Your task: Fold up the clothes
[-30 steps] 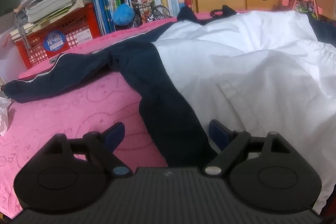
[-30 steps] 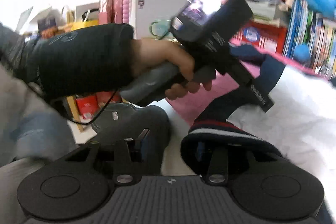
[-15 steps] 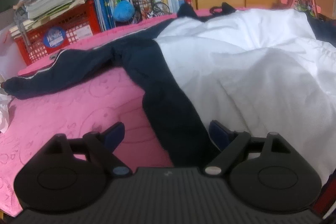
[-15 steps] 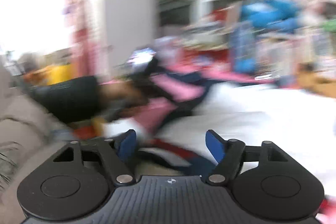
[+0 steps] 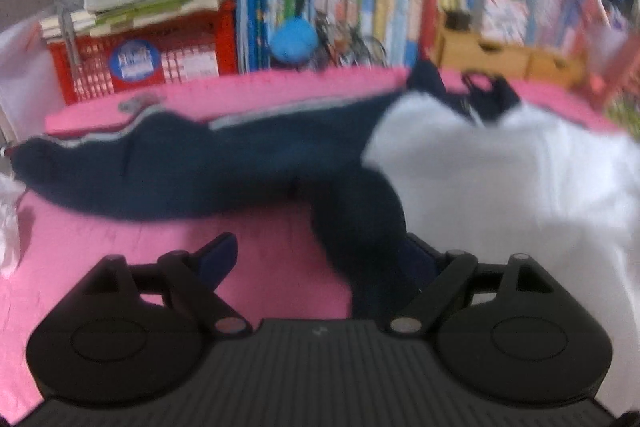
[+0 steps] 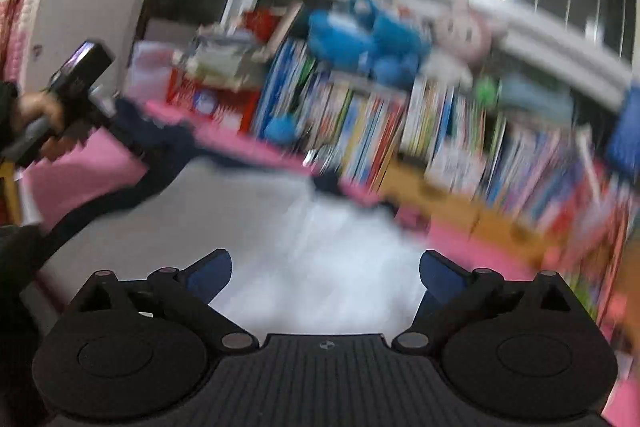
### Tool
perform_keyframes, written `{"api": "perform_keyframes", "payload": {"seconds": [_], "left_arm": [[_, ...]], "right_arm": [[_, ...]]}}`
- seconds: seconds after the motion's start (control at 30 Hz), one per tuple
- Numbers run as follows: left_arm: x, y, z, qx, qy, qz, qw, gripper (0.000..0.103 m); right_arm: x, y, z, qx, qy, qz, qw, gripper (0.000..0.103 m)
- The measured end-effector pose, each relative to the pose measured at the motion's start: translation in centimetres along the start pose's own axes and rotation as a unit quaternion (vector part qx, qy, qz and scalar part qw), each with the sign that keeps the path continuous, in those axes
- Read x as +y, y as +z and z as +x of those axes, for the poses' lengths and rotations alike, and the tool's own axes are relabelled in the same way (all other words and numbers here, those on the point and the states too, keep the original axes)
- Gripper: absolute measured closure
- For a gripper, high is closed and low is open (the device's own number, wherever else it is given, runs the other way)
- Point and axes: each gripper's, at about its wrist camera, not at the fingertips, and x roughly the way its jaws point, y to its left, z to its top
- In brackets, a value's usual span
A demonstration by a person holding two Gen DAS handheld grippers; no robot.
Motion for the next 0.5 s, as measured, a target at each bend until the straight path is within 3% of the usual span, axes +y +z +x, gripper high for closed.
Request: {"api": "perform_keyframes", "payload": {"seconds": [0.13,0.27,0.4,0.43,0.47,0.5], "left_arm": [[1.1,0.3,1.6,-0.003,-0.012,-0.043,0.999,0.014],[2.4,-0.2,2.1,0.001,-0.035,-0.085,0.9958,0.014],[3.0,-1.0,2.6,-0.019,-0.017,-0.112,0.9933,0.014],[3.1,-1.3,2.8,-0.026,-0.012,-0.119,0.9924,0.014],[3.3,-1.5,3.0,-0.031,-0.013,-0.131,0.9908,0.014],[3.6,-1.7,3.3,-0.034,-0.017,-0.144,0.9889,0.014]], "right_arm": [[-5.5,3.8,11.6,0.027,-0.023,0.068,0.997,0.002],[-12.3,3.0,26.5,0.12,0.012,0.208,0.971,0.01],[-11.9,1.5,35.6,0.191,-0.039,0.166,0.967,0.01],[-11.4,0.9,36.7,0.213,-0.02,0.156,0.964,0.011],[-10.8,0.4,37.6,0.232,-0.005,0.146,0.962,0.016],[-10.2,0.1,37.8,0.237,-0.006,0.137,0.962,0.028]]}}
